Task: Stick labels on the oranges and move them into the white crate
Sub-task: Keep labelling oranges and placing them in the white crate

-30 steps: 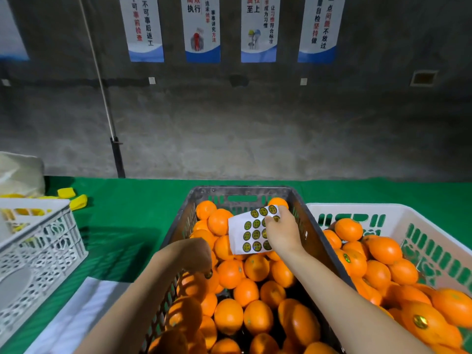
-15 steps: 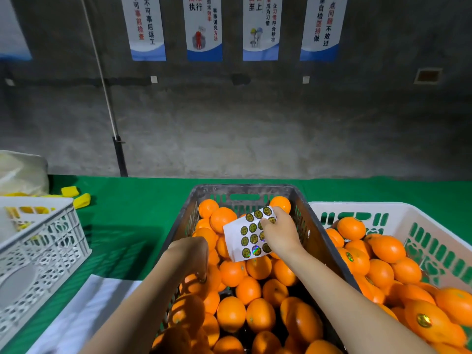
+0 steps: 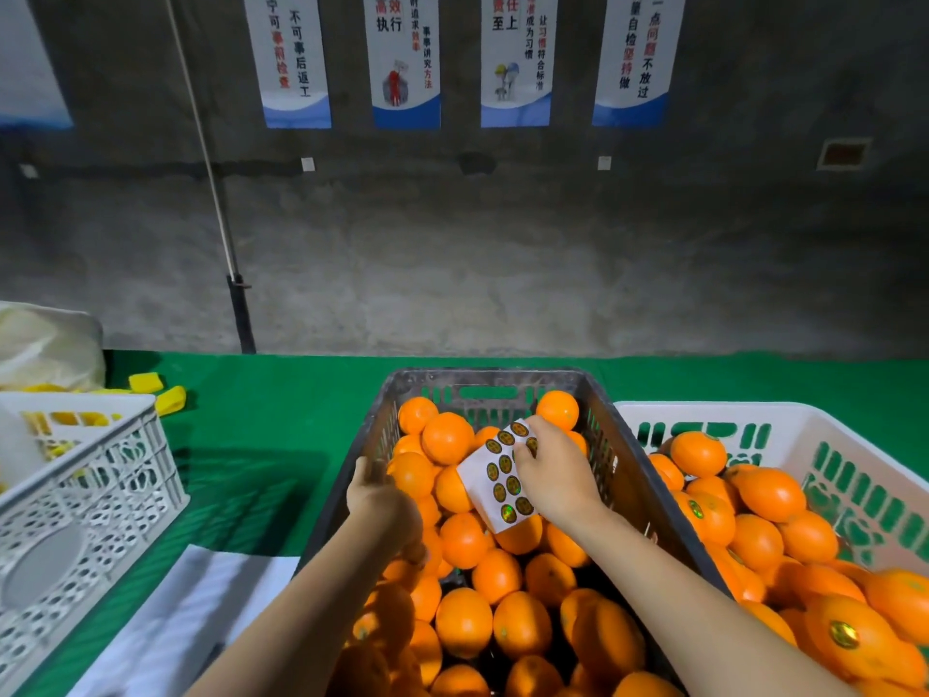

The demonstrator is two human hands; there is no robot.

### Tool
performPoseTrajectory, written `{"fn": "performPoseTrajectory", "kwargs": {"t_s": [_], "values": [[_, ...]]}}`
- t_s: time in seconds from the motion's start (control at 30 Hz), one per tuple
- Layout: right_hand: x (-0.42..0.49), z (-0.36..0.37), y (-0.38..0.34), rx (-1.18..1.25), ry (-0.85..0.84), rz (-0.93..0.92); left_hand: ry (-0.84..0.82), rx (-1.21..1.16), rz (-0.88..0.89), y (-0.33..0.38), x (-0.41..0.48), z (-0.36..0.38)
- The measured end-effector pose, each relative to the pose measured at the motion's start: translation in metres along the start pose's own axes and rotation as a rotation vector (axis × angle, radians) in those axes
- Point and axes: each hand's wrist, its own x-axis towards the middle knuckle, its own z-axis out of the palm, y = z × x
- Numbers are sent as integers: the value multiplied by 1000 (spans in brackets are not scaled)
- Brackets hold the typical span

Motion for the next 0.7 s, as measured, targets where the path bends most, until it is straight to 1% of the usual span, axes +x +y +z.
{"fn": "performPoseTrajectory", "kwargs": {"t_s": [0.1,0.2,0.27,0.33,0.37,0.43,0.47,0.5,0.57,0.63,0.7], "values": [[-2,0,1,-32,-2,-23,-56,17,-16,6,1,1],[-3,0,3,-51,-1,-47,-69,28,-4,13,-1,4],[-3,0,4,-53,-1,-50,-29,44,19,15,-4,5],[-2,-1,3,-45,9,-29,24,11,60,13,-6,3],[-1,-2,2,-37,17,-4,27,-70,81,11,-7,1],[1,-4,3,39,29,109,72,-389,123,6,-5,-3],[2,-6,4,123,35,192,164,-563,136,4,-3,-4],[4,-8,4,212,41,281,292,-722,132,2,-3,-7],[5,-11,6,323,63,396,499,-1049,128,3,-3,-12],[7,-14,6,390,75,456,584,-1374,148,6,-4,-18],[9,-16,5,470,72,484,612,-1560,181,10,-5,-21]]}}
